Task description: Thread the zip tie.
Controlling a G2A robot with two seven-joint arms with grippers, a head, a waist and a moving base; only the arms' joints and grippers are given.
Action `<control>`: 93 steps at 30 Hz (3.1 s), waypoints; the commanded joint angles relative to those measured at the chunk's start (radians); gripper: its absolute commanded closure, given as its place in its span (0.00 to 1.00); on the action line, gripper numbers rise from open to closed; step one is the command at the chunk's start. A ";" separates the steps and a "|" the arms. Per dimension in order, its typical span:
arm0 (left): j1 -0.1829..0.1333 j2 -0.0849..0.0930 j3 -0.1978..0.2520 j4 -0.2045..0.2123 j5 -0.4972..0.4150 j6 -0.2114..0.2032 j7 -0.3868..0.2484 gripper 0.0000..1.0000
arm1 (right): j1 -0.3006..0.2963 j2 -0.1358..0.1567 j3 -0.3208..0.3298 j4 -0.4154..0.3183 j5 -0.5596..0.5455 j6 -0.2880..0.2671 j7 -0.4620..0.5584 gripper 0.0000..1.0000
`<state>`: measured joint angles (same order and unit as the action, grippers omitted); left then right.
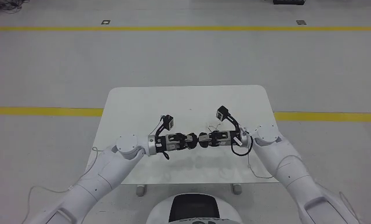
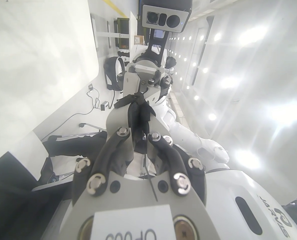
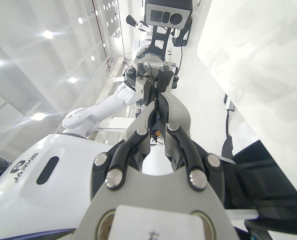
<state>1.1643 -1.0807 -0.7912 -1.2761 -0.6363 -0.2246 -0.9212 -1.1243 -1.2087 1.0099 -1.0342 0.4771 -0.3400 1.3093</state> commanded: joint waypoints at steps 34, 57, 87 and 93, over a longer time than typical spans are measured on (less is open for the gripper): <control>0.061 0.056 -0.120 -0.098 0.450 -0.115 0.255 1.00 | -0.027 0.015 0.058 -0.018 0.009 0.000 -0.012 0.00; 0.153 0.099 -0.256 -0.171 0.435 -0.115 0.202 1.00 | -0.027 0.015 0.058 -0.018 0.009 0.000 -0.012 0.00; 0.153 0.099 -0.256 -0.171 0.435 -0.115 0.202 1.00 | 0.009 0.036 0.078 -0.014 -0.133 0.042 -0.056 0.00; 0.153 0.099 -0.256 -0.171 0.435 -0.115 0.202 1.00 | 0.065 0.046 0.052 -0.019 -0.326 0.115 -0.098 0.00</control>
<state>1.3172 -0.9817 -1.0475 -1.4476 -0.2018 -0.3400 -0.7189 -1.0714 -1.1642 1.0697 -1.0464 0.1996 -0.2424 1.2211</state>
